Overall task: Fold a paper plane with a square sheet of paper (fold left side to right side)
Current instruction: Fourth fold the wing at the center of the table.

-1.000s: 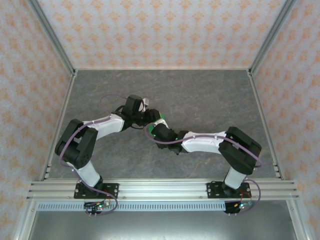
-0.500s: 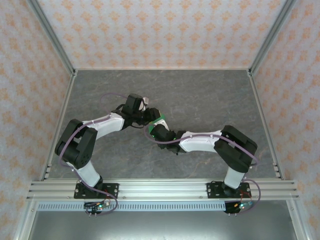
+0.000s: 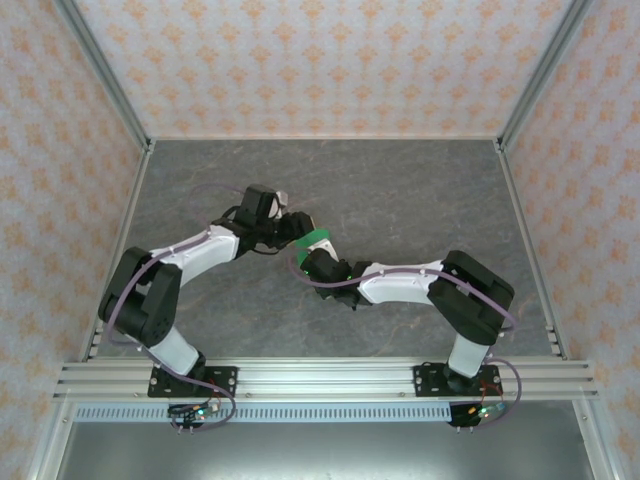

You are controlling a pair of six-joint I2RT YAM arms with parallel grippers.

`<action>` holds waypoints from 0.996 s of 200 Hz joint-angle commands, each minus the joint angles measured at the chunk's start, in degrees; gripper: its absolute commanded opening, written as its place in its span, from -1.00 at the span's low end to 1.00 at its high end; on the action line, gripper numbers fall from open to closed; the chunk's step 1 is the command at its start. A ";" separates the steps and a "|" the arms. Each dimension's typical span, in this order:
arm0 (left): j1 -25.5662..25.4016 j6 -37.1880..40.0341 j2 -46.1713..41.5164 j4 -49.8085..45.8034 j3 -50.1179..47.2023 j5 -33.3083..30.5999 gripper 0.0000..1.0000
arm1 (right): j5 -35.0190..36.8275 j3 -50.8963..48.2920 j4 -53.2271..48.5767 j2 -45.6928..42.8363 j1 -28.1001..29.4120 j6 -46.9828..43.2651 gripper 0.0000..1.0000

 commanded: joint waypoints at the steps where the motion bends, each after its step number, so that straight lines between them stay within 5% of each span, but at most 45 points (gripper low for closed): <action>1: 1.20 2.20 -3.54 -2.89 -1.38 -1.60 0.16 | -0.62 0.69 -1.22 0.93 -0.15 1.15 -0.68; 70: 2.03 7.43 -9.21 -7.45 -6.73 -4.14 0.16 | -7.88 -0.98 1.18 -0.42 -3.16 2.87 -0.71; 112: 1.82 8.51 -9.09 -4.15 -10.96 0.11 -0.22 | -14.27 -2.16 2.55 -1.12 -6.13 3.75 -0.73; 199: -2.64 7.90 -3.51 -0.06 -9.10 2.34 -0.21 | -21.19 -4.16 6.21 -1.60 -9.11 6.90 -0.75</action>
